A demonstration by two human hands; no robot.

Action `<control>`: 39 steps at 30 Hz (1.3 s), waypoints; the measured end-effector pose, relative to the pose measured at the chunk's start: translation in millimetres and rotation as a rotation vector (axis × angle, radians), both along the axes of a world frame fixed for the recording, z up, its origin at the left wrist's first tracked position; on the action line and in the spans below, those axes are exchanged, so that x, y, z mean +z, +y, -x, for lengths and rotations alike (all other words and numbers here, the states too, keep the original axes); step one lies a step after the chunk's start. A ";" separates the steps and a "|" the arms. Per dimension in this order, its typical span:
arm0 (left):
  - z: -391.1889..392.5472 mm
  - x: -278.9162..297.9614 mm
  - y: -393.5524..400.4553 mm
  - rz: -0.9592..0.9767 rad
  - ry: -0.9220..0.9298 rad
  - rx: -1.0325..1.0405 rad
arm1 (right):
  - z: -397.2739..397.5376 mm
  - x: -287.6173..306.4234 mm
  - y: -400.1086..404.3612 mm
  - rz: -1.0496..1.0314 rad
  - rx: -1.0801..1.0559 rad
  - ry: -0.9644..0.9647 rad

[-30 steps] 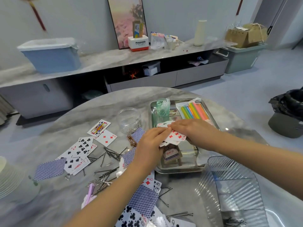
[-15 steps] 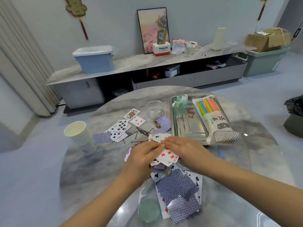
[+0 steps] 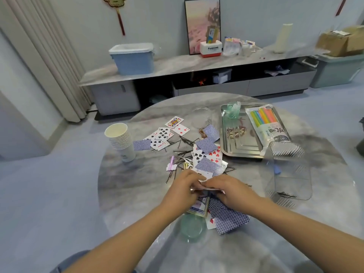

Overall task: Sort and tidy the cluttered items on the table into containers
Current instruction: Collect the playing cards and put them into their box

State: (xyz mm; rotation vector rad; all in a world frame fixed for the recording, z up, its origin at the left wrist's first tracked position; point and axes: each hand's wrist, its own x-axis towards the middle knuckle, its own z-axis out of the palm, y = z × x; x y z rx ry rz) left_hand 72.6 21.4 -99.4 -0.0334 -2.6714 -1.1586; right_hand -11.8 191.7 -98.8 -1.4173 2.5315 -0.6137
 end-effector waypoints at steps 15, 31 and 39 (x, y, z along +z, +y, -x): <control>15.1 -8.3 -15.2 0.184 -0.449 -0.179 | 15.7 8.0 15.3 -0.422 0.021 0.058; 70.6 -12.0 -21.1 0.242 -0.533 -0.010 | -9.6 16.7 6.3 -0.011 -0.751 -1.056; 45.6 5.7 -22.8 0.081 -0.652 0.087 | -19.6 8.0 -6.6 0.154 -0.865 -1.080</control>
